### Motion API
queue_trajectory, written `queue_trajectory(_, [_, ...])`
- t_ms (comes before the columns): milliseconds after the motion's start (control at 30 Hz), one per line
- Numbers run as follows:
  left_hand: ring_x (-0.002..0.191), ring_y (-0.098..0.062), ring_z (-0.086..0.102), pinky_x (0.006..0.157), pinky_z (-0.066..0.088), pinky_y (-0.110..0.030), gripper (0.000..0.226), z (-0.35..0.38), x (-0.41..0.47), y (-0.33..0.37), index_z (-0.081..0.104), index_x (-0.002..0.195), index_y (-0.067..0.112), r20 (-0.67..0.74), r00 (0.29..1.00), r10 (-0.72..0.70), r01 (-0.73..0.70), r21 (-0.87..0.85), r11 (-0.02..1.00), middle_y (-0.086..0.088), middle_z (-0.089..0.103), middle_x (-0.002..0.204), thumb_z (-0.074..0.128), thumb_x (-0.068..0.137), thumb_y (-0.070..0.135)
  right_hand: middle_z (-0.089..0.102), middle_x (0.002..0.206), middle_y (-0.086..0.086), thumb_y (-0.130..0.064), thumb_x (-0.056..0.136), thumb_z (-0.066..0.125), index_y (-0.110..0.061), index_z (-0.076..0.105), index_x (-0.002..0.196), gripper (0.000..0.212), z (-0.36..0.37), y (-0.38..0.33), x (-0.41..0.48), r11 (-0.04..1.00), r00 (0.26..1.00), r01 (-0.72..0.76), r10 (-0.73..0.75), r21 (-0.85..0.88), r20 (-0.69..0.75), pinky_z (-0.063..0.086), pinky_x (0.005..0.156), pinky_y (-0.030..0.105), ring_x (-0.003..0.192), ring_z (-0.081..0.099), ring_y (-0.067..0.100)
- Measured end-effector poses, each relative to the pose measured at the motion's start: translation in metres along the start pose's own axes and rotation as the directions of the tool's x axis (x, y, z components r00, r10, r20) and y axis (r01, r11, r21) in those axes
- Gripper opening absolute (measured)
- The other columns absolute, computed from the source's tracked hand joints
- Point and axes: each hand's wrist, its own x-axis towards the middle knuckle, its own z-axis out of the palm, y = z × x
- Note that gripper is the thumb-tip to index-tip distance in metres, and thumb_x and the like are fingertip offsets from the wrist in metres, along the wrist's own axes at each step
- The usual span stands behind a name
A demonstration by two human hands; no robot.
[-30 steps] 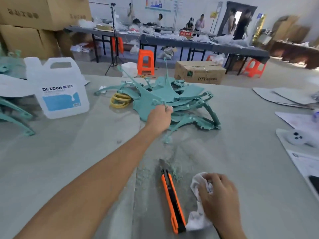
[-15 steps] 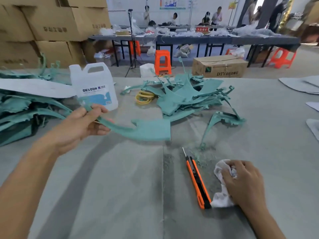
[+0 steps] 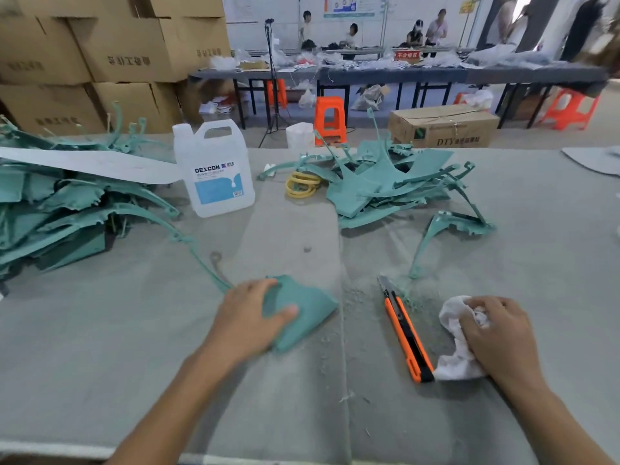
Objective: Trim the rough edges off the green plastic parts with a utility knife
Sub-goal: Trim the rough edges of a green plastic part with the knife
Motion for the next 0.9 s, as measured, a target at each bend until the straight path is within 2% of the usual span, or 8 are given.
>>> queue_trajectory(100, [0.151, -0.026, 0.007, 0.123, 0.014, -0.040, 0.120, 0.024, -0.006, 0.010, 0.017, 0.158, 0.033, 0.175, 0.981, -0.083, 0.046, 0.204, 0.978, -0.008, 0.012, 0.165, 0.041, 0.061, 0.100, 0.064, 0.116, 0.023, -0.020, 0.084, 0.068, -0.008, 0.074, 0.103, 0.023, -0.017, 0.006, 0.008, 0.994, 0.998, -0.039, 0.032, -0.103, -0.062, 0.041, 0.099, 0.054, 0.108, 0.058, 0.045])
queue_trajectory(200, [0.153, -0.030, -0.006, 0.125, 0.007, -0.043, 0.128, 0.023, 0.001, 0.009, 0.008, 0.160, 0.028, 0.232, 0.965, -0.125, 0.066, 0.246, 0.967, -0.014, 0.002, 0.167, 0.040, 0.060, 0.101, 0.053, 0.138, 0.019, -0.036, 0.082, 0.080, -0.015, 0.068, 0.123, 0.048, -0.036, -0.001, 0.014, 0.969, 0.994, -0.053, 0.028, -0.241, -0.103, 0.028, 0.106, 0.055, 0.129, 0.043, 0.044])
queue_trajectory(300, [0.154, -0.030, 0.000, 0.124, 0.013, -0.042, 0.103, 0.019, 0.002, 0.013, 0.012, 0.160, 0.032, 0.209, 0.973, -0.099, 0.061, 0.180, 0.982, -0.017, 0.008, 0.166, 0.038, 0.079, 0.090, 0.065, 0.114, 0.008, -0.053, 0.093, 0.055, -0.020, 0.067, 0.119, 0.044, -0.039, -0.040, 0.001, 0.986, 0.985, 0.100, -0.079, -0.137, 0.152, 0.043, 0.090, 0.042, 0.107, 0.058, 0.033])
queue_trajectory(400, [0.152, -0.024, 0.019, 0.119, 0.026, -0.033, 0.079, 0.015, -0.015, 0.013, 0.012, 0.160, 0.036, 0.174, 0.984, 0.045, -0.065, 0.110, 0.992, -0.009, 0.016, 0.166, 0.041, 0.094, 0.069, 0.064, 0.119, -0.005, -0.057, 0.099, 0.042, -0.033, 0.060, 0.127, 0.042, -0.016, -0.069, -0.029, 0.908, 0.880, 0.315, -0.171, -0.277, 0.442, 0.041, 0.094, 0.035, 0.114, 0.057, 0.021])
queue_trajectory(567, [0.121, -0.008, 0.052, 0.102, 0.031, -0.010, 0.053, 0.010, -0.068, 0.013, 0.053, 0.142, 0.032, -0.088, 0.972, 0.217, -0.226, -0.101, 0.969, 0.014, 0.056, 0.137, 0.049, 0.089, 0.033, 0.063, 0.125, -0.002, -0.055, 0.097, 0.048, -0.030, 0.049, 0.133, 0.044, 0.007, -0.080, -0.048, 0.894, 0.890, 0.277, -0.100, -0.352, 0.446, 0.039, 0.098, 0.035, 0.116, 0.055, 0.024])
queue_trajectory(633, [0.108, -0.005, 0.059, 0.091, 0.036, -0.007, 0.044, 0.010, -0.077, 0.010, 0.062, 0.125, 0.032, -0.171, 0.975, 0.141, -0.174, -0.193, 0.966, 0.018, 0.063, 0.122, 0.061, 0.083, 0.017, 0.063, 0.122, 0.002, -0.046, 0.095, 0.056, -0.028, 0.052, 0.134, 0.043, 0.011, -0.081, -0.051, 0.937, 0.901, 0.223, -0.092, -0.270, 0.425, 0.038, 0.099, 0.037, 0.114, 0.055, 0.028])
queue_trajectory(733, [0.092, -0.014, 0.062, 0.078, 0.045, -0.026, 0.030, 0.014, -0.079, 0.012, 0.061, 0.110, 0.033, -0.206, 0.977, 0.060, -0.099, -0.180, 0.979, 0.017, 0.063, 0.106, 0.071, 0.085, 0.022, 0.055, 0.111, 0.004, -0.032, 0.091, 0.070, -0.024, 0.060, 0.130, 0.041, 0.006, -0.087, -0.059, 0.998, 0.930, 0.064, -0.061, 0.004, 0.364, 0.038, 0.089, 0.038, 0.105, 0.054, 0.029])
queue_trajectory(900, [0.117, -0.005, 0.055, 0.095, 0.040, -0.017, 0.051, 0.030, -0.067, 0.010, 0.046, 0.145, 0.040, -0.134, 0.988, 0.076, -0.104, -0.218, 0.970, 0.019, 0.049, 0.143, 0.055, 0.096, 0.032, 0.065, 0.098, -0.013, -0.022, 0.085, 0.076, -0.052, 0.051, 0.104, 0.044, -0.011, -0.099, -0.085, 0.922, 0.908, -0.049, -0.119, 0.385, 0.401, 0.045, 0.066, 0.026, 0.075, 0.062, 0.004])
